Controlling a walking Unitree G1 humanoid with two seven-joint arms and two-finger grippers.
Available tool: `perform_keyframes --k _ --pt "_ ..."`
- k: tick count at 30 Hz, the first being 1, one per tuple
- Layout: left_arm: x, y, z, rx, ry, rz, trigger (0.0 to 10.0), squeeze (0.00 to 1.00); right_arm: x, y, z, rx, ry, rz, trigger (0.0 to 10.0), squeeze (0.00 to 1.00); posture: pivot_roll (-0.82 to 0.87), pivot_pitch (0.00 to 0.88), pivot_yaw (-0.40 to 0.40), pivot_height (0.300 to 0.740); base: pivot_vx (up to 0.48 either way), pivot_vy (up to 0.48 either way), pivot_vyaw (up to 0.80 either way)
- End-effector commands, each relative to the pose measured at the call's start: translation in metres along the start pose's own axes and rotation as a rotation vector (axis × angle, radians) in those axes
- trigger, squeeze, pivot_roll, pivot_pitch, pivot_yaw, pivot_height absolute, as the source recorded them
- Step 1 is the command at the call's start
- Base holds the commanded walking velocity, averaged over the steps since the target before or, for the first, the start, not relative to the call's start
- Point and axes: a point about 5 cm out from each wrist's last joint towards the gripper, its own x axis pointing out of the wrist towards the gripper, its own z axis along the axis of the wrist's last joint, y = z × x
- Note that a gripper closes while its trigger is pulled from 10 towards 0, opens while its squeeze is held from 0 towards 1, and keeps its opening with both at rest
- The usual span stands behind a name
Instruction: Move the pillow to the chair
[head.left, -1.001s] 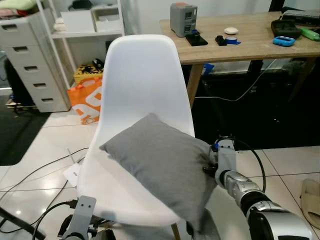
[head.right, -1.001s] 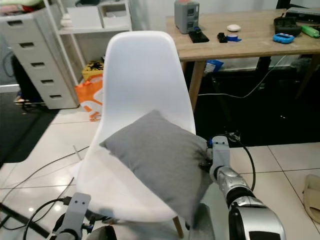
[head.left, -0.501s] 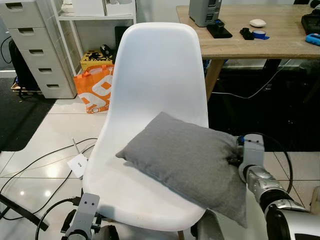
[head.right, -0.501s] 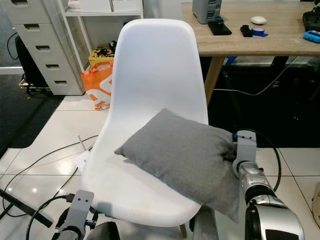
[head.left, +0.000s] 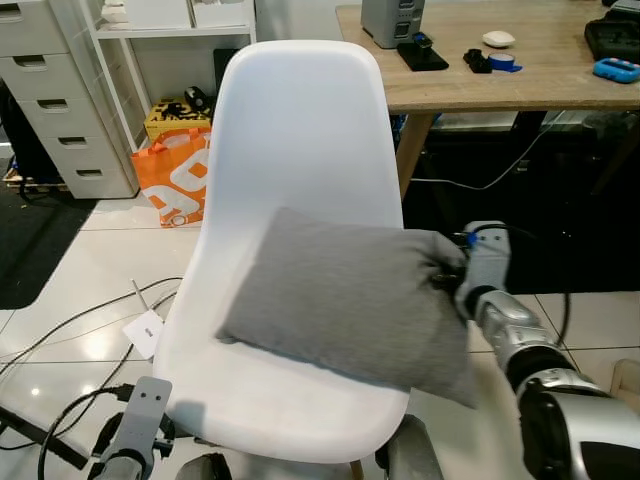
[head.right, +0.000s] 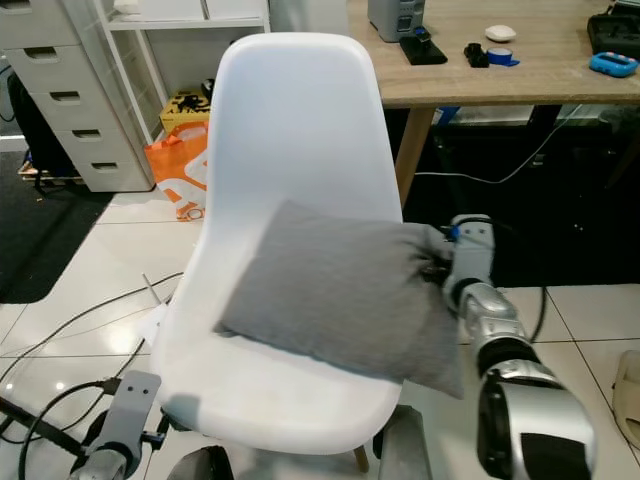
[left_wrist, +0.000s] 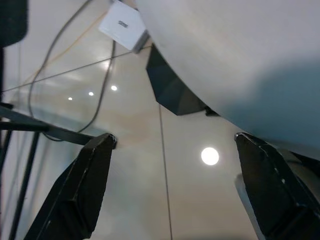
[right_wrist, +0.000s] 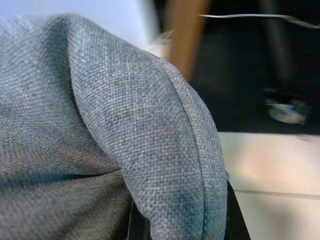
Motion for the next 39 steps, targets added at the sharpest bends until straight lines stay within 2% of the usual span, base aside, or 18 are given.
perform_keyframes --k 1,7,8,9,10,12,13,18,22,27,30,31,32,33,34,36,38,39 --pt "-0.006 0.006 -0.016 -0.004 0.059 0.003 10.0 0.0 0.004 0.01 0.008 0.004 -0.042 0.059 10.0 0.0 -0.13 0.138 0.037 0.465 0.0 0.0 0.0" --pt "-0.011 0.012 -0.026 -0.003 0.082 0.002 10.0 0.0 0.006 0.021 -0.001 -0.049 0.026 0.106 10.0 0.0 -0.13 0.136 0.038 0.465 0.0 0.0 0.0" --pt "-0.014 0.012 -0.032 -0.005 0.089 0.001 10.0 0.0 0.004 0.017 -0.008 -0.084 0.079 0.083 10.0 0.27 -0.13 0.133 0.035 0.465 0.0 0.0 0.0" --pt "-0.014 0.012 -0.032 -0.005 0.089 0.001 10.0 0.0 0.004 0.017 -0.008 -0.084 0.079 0.083 10.0 0.27 -0.13 0.133 0.035 0.465 0.0 0.0 0.0" --pt "-0.017 0.012 -0.037 -0.006 0.094 0.0 10.0 0.0 0.001 0.008 -0.013 -0.13 0.125 0.026 10.0 1.0 -0.13 0.129 0.031 0.465 0.0 0.0 0.0" --pt "-0.02 0.01 -0.041 -0.008 0.097 -0.002 10.0 0.0 -0.002 -0.005 -0.014 -0.141 0.144 -0.046 10.0 1.0 -0.14 0.124 0.027 0.465 0.0 0.0 0.0" --pt "-0.022 0.008 -0.043 -0.012 0.098 -0.005 10.0 0.0 -0.006 -0.019 -0.011 -0.129 0.14 -0.123 10.0 1.0 -0.14 0.121 0.025 0.465 0.0 0.0 0.0" --pt "-0.019 0.007 -0.038 -0.016 0.085 -0.008 10.0 0.0 -0.01 -0.031 -0.005 -0.105 0.125 -0.196 10.0 1.0 -0.14 0.111 0.021 0.465 0.0 0.0 0.0" --pt "-0.01 0.005 -0.022 -0.024 0.046 -0.009 10.0 0.0 -0.016 -0.047 -0.005 -0.16 0.183 -0.314 10.0 1.0 -0.14 0.095 0.009 0.465 0.0 0.0 0.0" --pt "-0.007 0.002 -0.015 -0.03 0.029 -0.01 10.0 0.0 -0.02 -0.056 -0.003 -0.183 0.195 -0.376 10.0 1.0 -0.14 0.088 0.003 0.465 0.0 0.0 0.0" --pt "-0.006 -0.002 -0.013 -0.045 0.033 -0.006 10.0 0.0 -0.014 -0.051 0.022 -0.142 0.051 -0.336 10.0 1.0 -0.15 0.078 -0.001 0.465 0.0 0.0 0.0" --pt "-0.006 -0.002 -0.013 -0.045 0.033 -0.006 10.0 0.0 -0.014 -0.051 0.022 -0.142 0.051 -0.336 10.0 1.0 -0.15 0.078 -0.001 0.465 0.0 0.0 0.0" --pt "-0.005 -0.001 -0.013 -0.049 0.041 -0.003 10.0 0.0 -0.009 -0.041 0.031 -0.109 -0.01 -0.269 10.0 1.0 -0.16 0.074 -0.002 0.465 0.0 0.0 0.0" --pt "-0.004 0.0 -0.013 -0.055 0.051 0.001 10.0 0.0 -0.004 -0.029 0.038 -0.065 -0.061 -0.187 10.0 0.42 -0.16 0.074 -0.002 0.465 0.0 0.0 0.0" --pt "-0.003 0.003 -0.012 -0.061 0.057 0.008 10.0 0.0 0.001 -0.016 0.042 -0.03 -0.095 -0.117 10.0 0.0 -0.16 0.069 -0.005 0.465 0.0 0.0 0.0" --pt "-0.003 0.005 -0.011 -0.065 0.06 0.013 10.0 0.0 0.003 -0.008 0.043 -0.008 -0.115 -0.074 10.0 0.0 -0.16 0.069 -0.005 0.465 0.0 0.0 0.0" --pt "0.0 0.013 -0.008 -0.079 0.076 0.036 10.0 0.0 0.007 0.007 0.024 -0.028 -0.059 -0.022 10.0 0.0 -0.15 0.064 -0.013 0.48 0.0 0.0 0.0" --pt "0.0 0.013 -0.008 -0.079 0.076 0.036 10.0 0.0 0.007 0.007 0.024 -0.028 -0.059 -0.022 10.0 0.0 -0.15 0.064 -0.013 0.48 0.0 0.0 0.0"
